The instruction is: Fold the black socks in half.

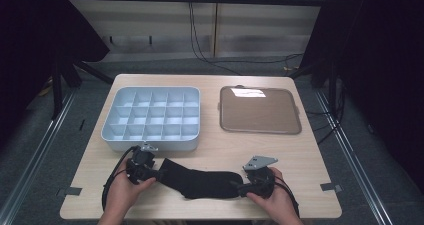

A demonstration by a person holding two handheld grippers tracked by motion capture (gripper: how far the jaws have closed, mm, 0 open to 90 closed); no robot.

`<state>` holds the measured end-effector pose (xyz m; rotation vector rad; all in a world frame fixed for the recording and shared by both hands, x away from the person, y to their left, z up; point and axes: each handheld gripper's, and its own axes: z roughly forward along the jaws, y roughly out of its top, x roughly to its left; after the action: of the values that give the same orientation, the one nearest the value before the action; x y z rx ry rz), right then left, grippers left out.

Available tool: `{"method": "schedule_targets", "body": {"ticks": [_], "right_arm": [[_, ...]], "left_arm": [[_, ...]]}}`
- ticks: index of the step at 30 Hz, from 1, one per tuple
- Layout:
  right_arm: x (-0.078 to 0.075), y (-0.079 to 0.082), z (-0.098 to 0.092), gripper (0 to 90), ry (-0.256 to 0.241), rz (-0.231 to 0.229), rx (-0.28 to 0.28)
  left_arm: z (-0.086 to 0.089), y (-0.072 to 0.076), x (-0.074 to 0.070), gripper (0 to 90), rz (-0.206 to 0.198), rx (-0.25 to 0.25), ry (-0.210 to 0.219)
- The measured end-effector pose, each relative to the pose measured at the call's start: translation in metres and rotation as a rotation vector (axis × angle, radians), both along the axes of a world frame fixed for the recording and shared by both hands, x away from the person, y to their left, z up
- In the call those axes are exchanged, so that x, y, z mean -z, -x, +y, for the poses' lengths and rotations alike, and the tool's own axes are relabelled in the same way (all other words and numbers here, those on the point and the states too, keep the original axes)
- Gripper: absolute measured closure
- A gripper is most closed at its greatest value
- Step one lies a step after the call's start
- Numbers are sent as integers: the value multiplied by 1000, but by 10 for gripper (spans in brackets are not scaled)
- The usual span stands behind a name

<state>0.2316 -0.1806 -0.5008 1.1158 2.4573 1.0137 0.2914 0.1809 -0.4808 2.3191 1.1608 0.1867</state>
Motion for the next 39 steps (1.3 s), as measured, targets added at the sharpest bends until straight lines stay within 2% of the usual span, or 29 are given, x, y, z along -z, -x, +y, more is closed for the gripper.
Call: {"method": "schedule_targets", "body": {"ticks": [2,4,6,12,14,20,25,35,39], "right_arm": [[1,2,-2,285,-6,1,6],[1,2,-2,285,-6,-1,8],[1,4,-2,285,-3,-8,10],[1,5,-3,285,-11,-4,17],[1,5,-3,285,-11,-2,19],[2,5,-3,283,-13,-6,18],[2,5,-3,282,-19,-7,21],[3,6,-3,281,-21,-5,24],[3,6,-3,281,-22,-5,24]], "left_arm": [[-2,-1,0,396,17,-15,-5],[-3,-1,-1,397,16,-16,-12],[-5,-1,-1,403,14,-3,-33],[-6,0,-1,446,10,18,-41],[-7,1,-2,497,14,25,-40],[-8,2,-2,554,14,41,-31],[-11,4,-3,652,26,40,-18],[-11,3,-4,710,48,38,-9],[-12,2,-4,736,73,32,0]]}}
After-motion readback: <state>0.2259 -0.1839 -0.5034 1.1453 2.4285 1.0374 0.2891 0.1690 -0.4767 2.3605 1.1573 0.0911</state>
